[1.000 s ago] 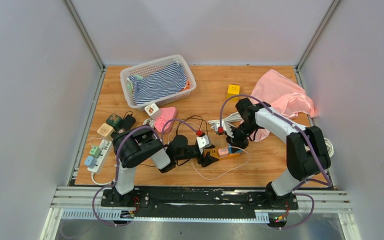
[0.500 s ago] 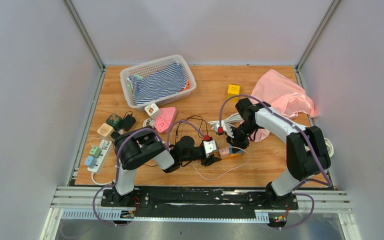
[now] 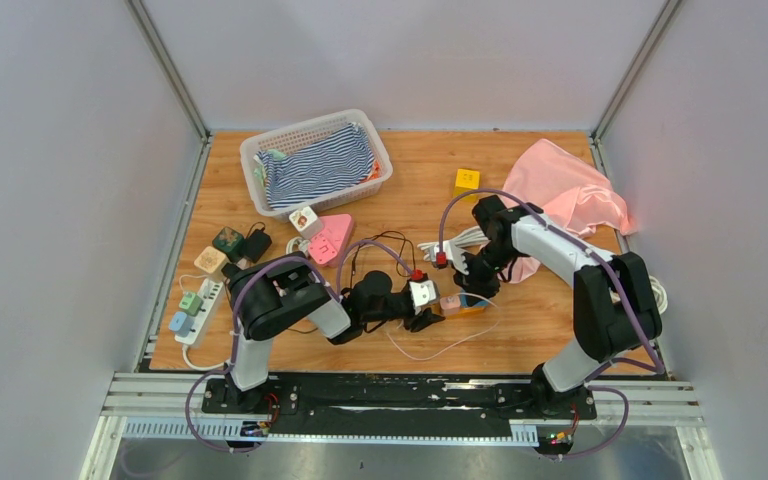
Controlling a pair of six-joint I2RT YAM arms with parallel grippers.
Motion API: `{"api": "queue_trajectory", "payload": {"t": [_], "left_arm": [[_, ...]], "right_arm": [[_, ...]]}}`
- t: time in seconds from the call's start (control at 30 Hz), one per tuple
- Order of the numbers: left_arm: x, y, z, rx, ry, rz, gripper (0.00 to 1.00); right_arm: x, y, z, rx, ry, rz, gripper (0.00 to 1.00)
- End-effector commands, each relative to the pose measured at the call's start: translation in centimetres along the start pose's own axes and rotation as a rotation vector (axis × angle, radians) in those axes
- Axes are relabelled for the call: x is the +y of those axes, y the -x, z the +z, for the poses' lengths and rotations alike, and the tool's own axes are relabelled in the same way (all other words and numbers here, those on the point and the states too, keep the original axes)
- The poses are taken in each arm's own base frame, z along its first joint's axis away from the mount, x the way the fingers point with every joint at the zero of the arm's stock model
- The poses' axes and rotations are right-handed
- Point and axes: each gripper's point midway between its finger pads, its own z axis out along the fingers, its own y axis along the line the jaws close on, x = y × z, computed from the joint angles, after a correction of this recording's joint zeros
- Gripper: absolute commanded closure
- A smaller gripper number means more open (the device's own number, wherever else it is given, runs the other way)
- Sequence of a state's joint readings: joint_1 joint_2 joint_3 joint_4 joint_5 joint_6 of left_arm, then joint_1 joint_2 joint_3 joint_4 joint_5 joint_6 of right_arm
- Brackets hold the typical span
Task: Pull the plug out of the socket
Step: Remove the plug from the socket.
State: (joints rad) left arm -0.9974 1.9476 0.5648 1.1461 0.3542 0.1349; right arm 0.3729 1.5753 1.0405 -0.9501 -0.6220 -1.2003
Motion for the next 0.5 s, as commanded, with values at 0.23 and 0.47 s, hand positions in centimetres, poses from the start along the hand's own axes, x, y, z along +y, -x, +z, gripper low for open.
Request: {"api": "queue_trajectory", "payload": {"t": [0.23, 0.47], "left_arm": [[-0.4, -2.5, -0.2, 0.091, -0.002, 0.005, 0.79], [-0.4, -2.4, -0.2, 0.089, -0.001, 0.006, 0.80]], "right_arm": [[-0.9, -0.6, -0.8, 0.045, -0.044, 0.096, 1.00], [0.8, -0.1, -0.7, -0.028, 0.032, 0.071, 1.00]]}}
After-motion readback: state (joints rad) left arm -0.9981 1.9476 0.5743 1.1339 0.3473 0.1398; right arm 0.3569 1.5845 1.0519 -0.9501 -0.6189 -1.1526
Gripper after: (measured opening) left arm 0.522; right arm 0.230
